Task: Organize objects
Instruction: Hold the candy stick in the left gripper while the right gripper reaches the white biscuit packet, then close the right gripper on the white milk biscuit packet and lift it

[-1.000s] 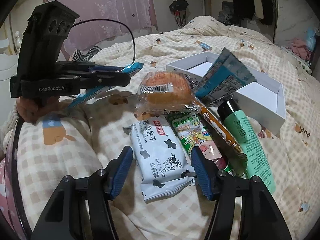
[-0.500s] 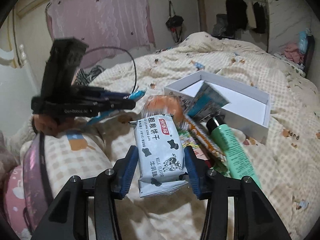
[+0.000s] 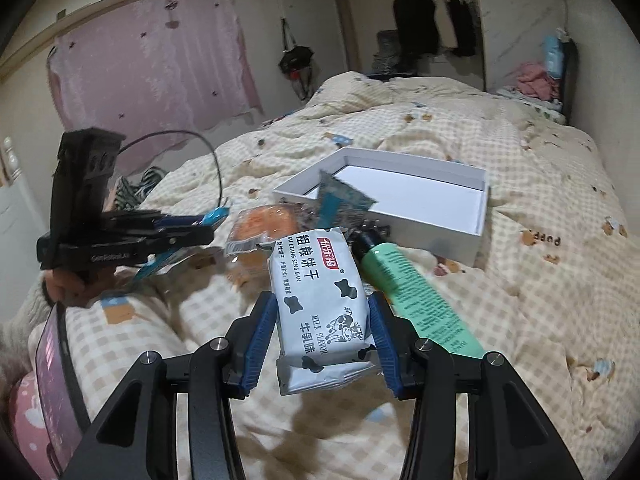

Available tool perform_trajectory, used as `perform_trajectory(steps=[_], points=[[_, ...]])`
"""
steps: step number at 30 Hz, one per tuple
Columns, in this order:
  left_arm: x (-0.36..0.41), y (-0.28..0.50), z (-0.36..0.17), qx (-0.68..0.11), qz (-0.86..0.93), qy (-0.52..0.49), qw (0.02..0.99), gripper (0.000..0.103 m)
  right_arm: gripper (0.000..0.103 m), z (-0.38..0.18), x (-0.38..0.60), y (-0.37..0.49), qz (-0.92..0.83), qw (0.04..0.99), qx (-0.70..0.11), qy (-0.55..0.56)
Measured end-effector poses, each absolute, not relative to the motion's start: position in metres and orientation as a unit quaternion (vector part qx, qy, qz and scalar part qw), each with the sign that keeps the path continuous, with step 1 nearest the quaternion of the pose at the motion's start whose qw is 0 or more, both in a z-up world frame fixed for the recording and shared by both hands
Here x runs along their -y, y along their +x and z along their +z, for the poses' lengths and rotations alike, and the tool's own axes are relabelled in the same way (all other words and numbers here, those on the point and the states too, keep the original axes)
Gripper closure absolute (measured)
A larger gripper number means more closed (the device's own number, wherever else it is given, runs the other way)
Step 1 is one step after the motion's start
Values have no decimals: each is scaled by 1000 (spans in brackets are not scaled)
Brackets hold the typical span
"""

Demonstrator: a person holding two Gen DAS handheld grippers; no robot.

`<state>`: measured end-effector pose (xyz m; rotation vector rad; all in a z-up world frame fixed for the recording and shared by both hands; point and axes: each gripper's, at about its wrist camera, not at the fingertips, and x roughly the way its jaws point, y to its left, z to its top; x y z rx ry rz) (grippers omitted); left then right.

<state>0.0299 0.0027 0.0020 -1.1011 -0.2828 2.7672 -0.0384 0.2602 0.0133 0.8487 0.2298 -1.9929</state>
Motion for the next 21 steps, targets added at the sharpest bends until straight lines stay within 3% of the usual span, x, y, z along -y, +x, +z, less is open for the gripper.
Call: perform_trajectory(steps=[21], points=[[-1, 28, 3, 94, 921, -371, 72, 71, 54, -6, -255, -25, -806, 456, -121, 358]])
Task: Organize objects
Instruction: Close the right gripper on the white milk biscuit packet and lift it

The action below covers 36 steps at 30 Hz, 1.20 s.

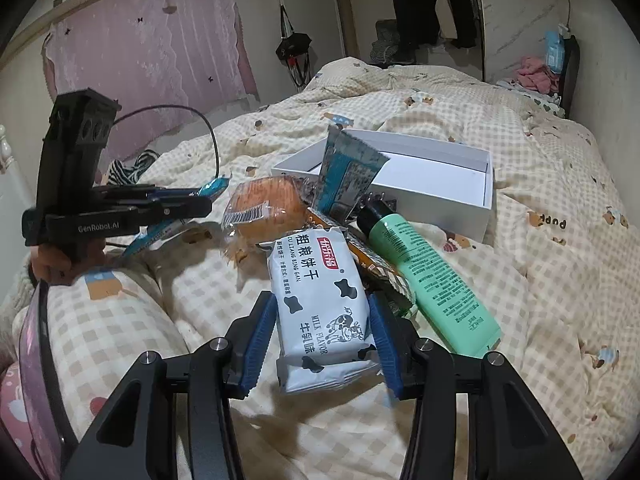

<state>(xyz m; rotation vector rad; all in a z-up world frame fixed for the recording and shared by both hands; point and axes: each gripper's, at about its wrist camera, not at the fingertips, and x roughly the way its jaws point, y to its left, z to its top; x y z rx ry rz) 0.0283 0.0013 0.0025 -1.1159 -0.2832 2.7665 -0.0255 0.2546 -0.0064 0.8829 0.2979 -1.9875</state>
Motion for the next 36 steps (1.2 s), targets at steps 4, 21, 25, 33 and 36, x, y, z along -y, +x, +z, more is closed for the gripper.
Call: perform_trajectory(steps=[4, 21, 25, 33, 36], points=[[-2, 28, 2, 94, 921, -371, 72, 71, 54, -9, -250, -22, -801, 459, -136, 359], [-3, 28, 2, 94, 920, -372, 72, 71, 53, -14, -246, -21, -796, 462, -139, 366], [-3, 27, 2, 93, 920, -373, 72, 71, 53, -12, -244, -22, -787, 470, -149, 371], [-4, 26, 0, 92, 919, -376, 71, 71, 46, -9, -232, -28, -763, 487, -190, 381], [-4, 27, 0, 92, 919, -377, 71, 71, 46, -10, -231, -30, -755, 495, -189, 387]])
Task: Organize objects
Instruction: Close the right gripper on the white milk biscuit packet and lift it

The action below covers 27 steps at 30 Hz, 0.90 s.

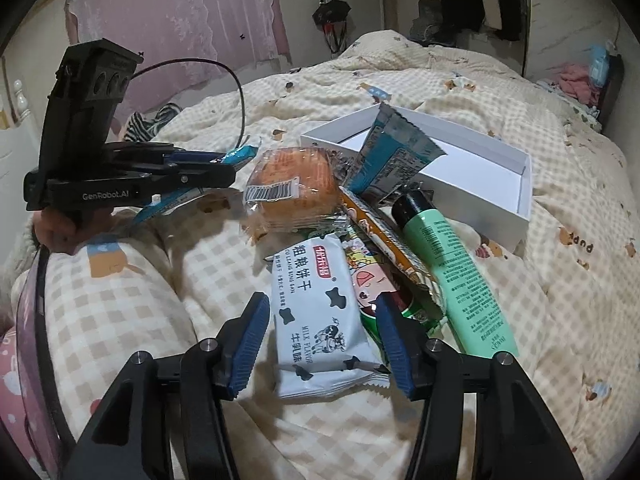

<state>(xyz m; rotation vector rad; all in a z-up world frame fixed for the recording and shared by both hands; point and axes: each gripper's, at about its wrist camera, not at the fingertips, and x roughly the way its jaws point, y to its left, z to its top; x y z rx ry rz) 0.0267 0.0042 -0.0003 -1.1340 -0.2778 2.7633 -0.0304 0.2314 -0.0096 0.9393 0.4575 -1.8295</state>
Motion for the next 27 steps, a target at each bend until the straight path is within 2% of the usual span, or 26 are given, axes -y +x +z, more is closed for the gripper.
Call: perform_trajectory(steps=[11, 13, 15, 27], points=[[-4, 27, -1, 92, 918, -380, 71, 71, 47, -19, -219, -25, -725, 503, -225, 412], [-4, 26, -2, 91, 917, -382, 71, 71, 55, -20, -220, -25, -726, 495, -220, 424], [-5, 26, -3, 90, 916, -384, 70, 71, 55, -20, -224, -23, -733, 491, -207, 422], [1, 23, 1, 103, 916, -379, 82, 71, 55, 10, -287, -40, -767, 512, -7, 387]])
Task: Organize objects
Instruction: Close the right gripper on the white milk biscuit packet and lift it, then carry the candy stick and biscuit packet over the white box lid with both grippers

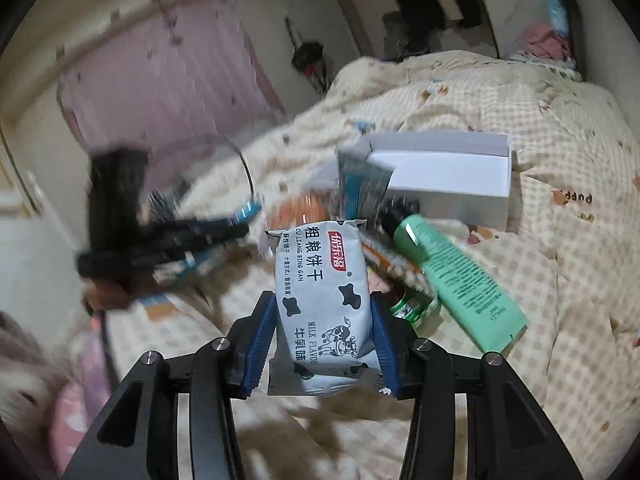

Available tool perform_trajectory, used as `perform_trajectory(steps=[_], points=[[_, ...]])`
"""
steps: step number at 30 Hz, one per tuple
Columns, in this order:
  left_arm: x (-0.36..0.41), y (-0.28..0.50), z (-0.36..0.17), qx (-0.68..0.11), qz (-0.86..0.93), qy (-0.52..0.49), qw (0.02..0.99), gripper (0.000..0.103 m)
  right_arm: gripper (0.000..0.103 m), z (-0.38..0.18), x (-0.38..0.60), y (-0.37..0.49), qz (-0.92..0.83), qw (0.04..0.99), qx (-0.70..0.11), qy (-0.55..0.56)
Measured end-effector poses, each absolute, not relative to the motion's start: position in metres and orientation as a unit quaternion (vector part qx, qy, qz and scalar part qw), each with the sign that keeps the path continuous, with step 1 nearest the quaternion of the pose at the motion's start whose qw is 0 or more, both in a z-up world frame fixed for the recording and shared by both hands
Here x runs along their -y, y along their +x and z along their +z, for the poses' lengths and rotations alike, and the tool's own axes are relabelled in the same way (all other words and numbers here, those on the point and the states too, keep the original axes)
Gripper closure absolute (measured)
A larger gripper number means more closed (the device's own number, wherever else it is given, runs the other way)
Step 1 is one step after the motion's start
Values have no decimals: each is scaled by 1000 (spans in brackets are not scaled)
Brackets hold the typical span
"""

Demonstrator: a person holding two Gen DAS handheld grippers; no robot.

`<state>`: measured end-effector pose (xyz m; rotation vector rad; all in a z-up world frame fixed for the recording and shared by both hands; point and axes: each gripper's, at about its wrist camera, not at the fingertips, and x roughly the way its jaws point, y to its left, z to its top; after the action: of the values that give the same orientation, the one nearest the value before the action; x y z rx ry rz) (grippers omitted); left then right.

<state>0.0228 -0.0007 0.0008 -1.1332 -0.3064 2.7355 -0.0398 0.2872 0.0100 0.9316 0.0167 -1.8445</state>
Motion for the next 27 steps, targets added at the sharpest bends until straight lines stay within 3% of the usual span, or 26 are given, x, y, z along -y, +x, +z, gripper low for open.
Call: perform_trajectory(steps=[7, 12, 17, 22, 27], points=[[12, -6, 71, 84, 929, -345, 103, 71, 55, 50, -303, -71, -777, 515, 76, 354], [2, -30, 111, 29, 957, -283, 64, 71, 55, 81, -296, -96, -807, 492, 102, 311], [-25, -32, 124, -54, 985, -161, 1, 71, 55, 94, -270, -94, -882, 413, 56, 220], [-13, -67, 116, 0, 988, -156, 4, 71, 55, 85, -259, -106, -873, 447, 116, 156], [15, -111, 79, 50, 982, -178, -26, 71, 55, 63, -238, -138, -879, 432, 93, 177]])
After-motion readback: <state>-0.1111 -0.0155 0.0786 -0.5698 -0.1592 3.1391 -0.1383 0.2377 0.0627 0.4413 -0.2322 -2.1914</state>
